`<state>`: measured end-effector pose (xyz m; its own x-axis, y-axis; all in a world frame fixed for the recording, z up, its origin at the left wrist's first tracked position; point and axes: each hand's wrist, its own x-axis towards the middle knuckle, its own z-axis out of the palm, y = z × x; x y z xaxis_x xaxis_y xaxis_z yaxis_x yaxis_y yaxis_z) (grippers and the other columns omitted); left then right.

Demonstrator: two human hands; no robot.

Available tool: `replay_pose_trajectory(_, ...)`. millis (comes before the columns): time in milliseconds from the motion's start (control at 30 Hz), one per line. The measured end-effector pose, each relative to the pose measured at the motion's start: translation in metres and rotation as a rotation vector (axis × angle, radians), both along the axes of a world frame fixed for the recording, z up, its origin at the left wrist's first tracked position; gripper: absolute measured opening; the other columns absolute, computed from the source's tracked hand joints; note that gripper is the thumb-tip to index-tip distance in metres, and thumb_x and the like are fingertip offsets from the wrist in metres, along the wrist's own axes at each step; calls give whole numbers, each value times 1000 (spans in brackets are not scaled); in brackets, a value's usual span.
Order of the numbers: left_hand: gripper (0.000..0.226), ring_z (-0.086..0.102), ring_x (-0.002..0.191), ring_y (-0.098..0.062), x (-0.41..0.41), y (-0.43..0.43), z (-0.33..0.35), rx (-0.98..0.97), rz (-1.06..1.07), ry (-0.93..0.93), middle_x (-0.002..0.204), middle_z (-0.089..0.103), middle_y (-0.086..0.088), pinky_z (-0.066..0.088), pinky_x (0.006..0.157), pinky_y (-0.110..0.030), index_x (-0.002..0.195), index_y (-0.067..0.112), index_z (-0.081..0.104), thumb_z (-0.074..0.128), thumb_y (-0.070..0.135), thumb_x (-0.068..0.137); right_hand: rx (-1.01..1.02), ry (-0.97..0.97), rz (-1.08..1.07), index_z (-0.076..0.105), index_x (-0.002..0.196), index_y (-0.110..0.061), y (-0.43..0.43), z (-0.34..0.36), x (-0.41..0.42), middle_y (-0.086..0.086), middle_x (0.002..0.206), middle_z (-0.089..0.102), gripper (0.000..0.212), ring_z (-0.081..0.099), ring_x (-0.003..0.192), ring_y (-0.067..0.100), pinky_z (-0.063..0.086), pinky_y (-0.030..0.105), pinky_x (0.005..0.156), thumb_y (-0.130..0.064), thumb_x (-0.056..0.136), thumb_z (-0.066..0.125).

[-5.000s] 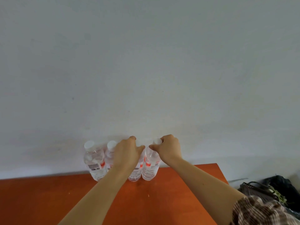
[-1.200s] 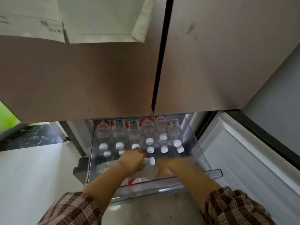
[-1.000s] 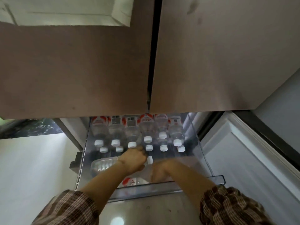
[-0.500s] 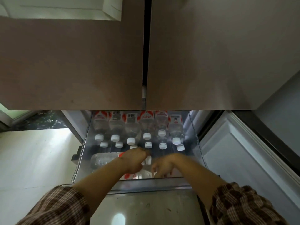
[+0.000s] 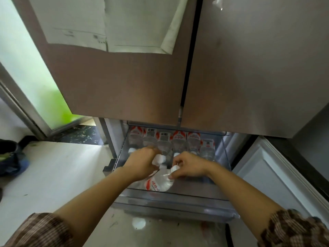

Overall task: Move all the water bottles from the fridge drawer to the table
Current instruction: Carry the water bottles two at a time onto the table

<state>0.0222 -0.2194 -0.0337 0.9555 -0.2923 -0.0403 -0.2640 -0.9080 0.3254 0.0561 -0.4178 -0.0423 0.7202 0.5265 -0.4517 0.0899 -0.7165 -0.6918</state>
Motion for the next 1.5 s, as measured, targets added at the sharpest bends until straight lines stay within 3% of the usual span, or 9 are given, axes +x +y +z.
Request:
replay_pose_trajectory(233, 40, 59, 97, -20, -31, 56, 18, -315, 333, -162, 108, 63, -1, 44, 79, -27, 114, 17, 63, 76, 25, 78, 13, -333, 98, 57, 73, -3, 65, 34, -12, 4, 64, 46, 36, 40, 58, 15, 32, 34, 54, -34, 74, 77)
replay_pose_trajectory(333, 33, 57, 86, -15, -46, 71, 33, -496, 436, -243, 96, 60, 4, 42, 72, -22, 105, 17, 64, 78, 21, 76, -21, -455, 114, 57, 72, -4, 87, 59, -20, 2, 62, 46, 36, 41, 57, 16, 31, 36, 53, -34, 69, 76)
replay_pose_trajectory(500, 36, 60, 94, -19, -71, 101, 69, -651, 450, -402, 106, 65, -1, 52, 84, -37, 110, 15, 64, 77, 22, 77, 36, -593, 12, 63, 70, -11, 117, 116, -40, 4, 66, 61, 26, 53, 60, 15, 41, 34, 52, -31, 64, 78)
replay_pose_trajectory(600, 36, 59, 95, -17, -95, 127, 98, -713, 449, -475, 109, 64, -1, 51, 86, -35, 112, 15, 62, 76, 19, 79, 136, -680, -60, 62, 72, -8, 142, 150, -64, 1, 66, 59, 27, 49, 59, 11, 40, 28, 52, -28, 68, 79)
replay_pose_trajectory(800, 35, 58, 95, -16, -174, 200, 126, -655, 473, -577, 108, 62, 3, 53, 88, -40, 114, 17, 60, 73, 19, 82, 276, -764, -68, 64, 74, -7, 222, 187, -130, 7, 76, 65, 25, 55, 65, 13, 49, 33, 57, -27, 69, 78)
replay_pose_trajectory(1000, 36, 57, 102, -20, -285, 288, 110, -524, 555, -512, 113, 61, -1, 48, 91, -37, 118, 16, 60, 70, 17, 83, 290, -672, 48, 65, 77, -8, 325, 166, -201, 10, 78, 66, 27, 57, 68, 17, 49, 34, 61, -31, 71, 78)
replay_pose_trajectory(1133, 40, 57, 104, -16, -360, 351, 89, -451, 677, -416, 117, 62, 0, 46, 93, -31, 121, 15, 60, 70, 19, 83, 249, -629, 194, 61, 64, -4, 406, 135, -250, 3, 60, 51, 33, 44, 57, 14, 38, 32, 54, -32, 67, 78)
replay_pose_trajectory(1233, 36, 56, 100, -13, -414, 394, 76, -414, 768, -379, 114, 62, 4, 46, 90, -30, 118, 19, 61, 69, 18, 83, 235, -585, 348, 63, 71, 6, 467, 119, -288, 5, 60, 48, 39, 42, 56, 15, 33, 30, 52, -30, 66, 78)
replay_pose_trajectory(1500, 25, 59, 94, -14, -533, 513, 60, -318, 1061, -375, 103, 65, 5, 44, 79, -27, 106, 19, 64, 68, 16, 82, 259, -553, 692, 61, 64, -12, 635, 102, -376, -3, 57, 55, 25, 51, 53, 10, 37, 20, 47, -28, 69, 80)
